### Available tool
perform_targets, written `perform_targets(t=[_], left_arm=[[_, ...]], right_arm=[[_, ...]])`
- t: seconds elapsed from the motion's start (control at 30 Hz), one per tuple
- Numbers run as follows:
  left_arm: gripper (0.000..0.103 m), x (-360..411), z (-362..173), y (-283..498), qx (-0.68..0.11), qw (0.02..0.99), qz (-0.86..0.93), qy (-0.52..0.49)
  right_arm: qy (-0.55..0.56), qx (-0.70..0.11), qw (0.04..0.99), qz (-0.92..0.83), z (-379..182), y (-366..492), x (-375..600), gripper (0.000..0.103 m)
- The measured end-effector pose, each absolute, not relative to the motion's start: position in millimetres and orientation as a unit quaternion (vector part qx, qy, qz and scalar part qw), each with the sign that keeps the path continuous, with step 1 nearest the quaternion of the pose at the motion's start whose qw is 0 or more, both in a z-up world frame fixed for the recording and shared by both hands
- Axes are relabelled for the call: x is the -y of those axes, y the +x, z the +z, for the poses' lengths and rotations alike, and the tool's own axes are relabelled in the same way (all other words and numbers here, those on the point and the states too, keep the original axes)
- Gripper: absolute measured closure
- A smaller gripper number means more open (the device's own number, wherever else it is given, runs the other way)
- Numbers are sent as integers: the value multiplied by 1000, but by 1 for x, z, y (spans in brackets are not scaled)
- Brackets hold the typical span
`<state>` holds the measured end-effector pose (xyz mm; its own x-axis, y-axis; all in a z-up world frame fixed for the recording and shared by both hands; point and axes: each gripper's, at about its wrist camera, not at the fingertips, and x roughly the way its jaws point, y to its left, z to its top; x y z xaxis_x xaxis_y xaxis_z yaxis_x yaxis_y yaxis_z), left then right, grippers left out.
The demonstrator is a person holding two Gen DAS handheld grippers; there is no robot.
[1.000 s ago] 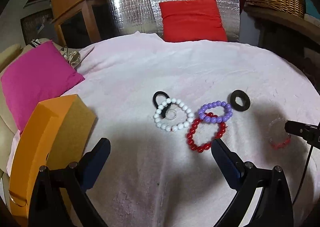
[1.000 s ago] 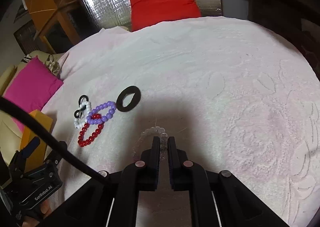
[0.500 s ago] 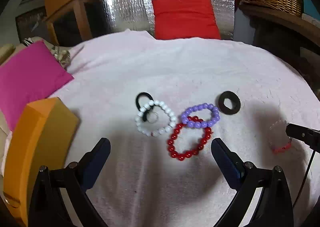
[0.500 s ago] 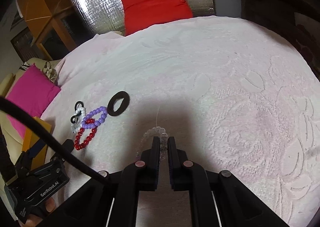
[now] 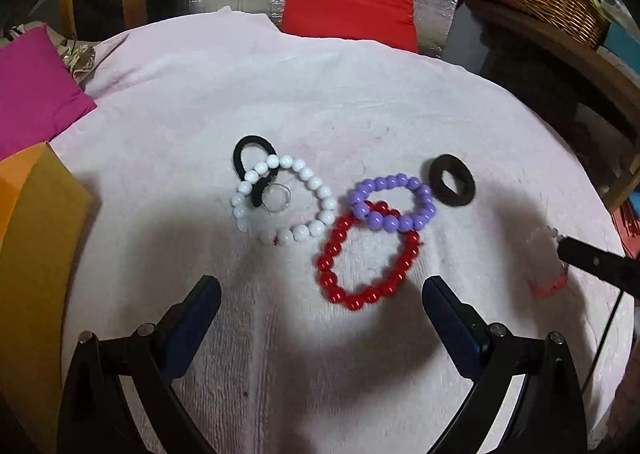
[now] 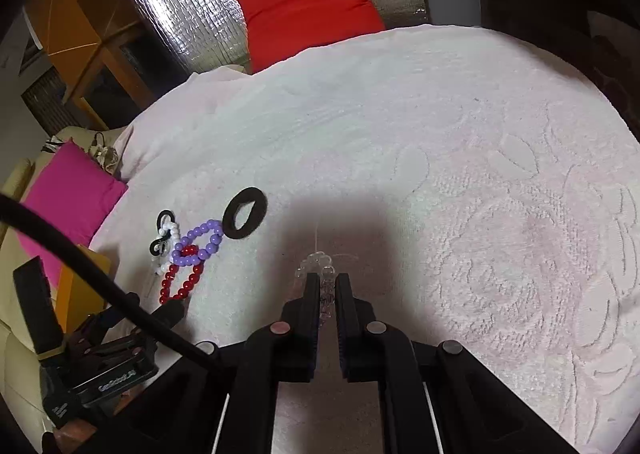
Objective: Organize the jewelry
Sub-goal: 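Grasp the red bead bracelet with the left gripper, then carry the red bracelet into the orange box with the left gripper while the right drops the pink one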
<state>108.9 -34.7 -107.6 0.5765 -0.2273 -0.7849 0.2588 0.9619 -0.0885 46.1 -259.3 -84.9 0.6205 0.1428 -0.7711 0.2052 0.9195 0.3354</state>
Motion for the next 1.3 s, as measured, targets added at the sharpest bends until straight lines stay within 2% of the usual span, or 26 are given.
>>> perform_targets(t=[0.07, 0.13, 0.17, 0.2, 0.33, 0.37, 0.4, 0.5, 0.57, 0.6, 1.3], left_arm=[[9, 38, -107, 111, -434, 890, -140, 20], [27, 44, -110, 112, -439, 886, -149, 21], [28, 46, -110, 110, -436, 887, -149, 27], [33, 49, -110, 109, -431, 889, -150, 34], [66, 52, -107, 104, -424, 891, -159, 43], [71, 50, -106, 104, -424, 891, -157, 43], [82, 47, -106, 103, -424, 892, -153, 43], [84, 37, -102, 101, -428, 888, -164, 21], [93, 33, -99, 97, -429, 887, -171, 14], [94, 32, -96, 94, -427, 887, -174, 14], [94, -33, -51, 45, -385, 907, -168, -14]], right_arm=[[203, -436, 877, -18, -86, 47, 259, 95], [204, -437, 876, -17, -87, 47, 259, 95], [204, -436, 876, -17, -87, 47, 259, 95], [204, -436, 876, -17, -86, 47, 259, 95], [204, -434, 878, -16, -85, 46, 260, 95], [205, -433, 878, -16, -84, 46, 260, 95], [205, -432, 878, -16, -83, 46, 260, 95], [204, -429, 880, -13, -81, 46, 258, 95], [203, -425, 882, -7, -78, 45, 256, 95], [202, -422, 884, -3, -77, 45, 253, 95], [299, -375, 868, 130, -55, 45, 209, 94]])
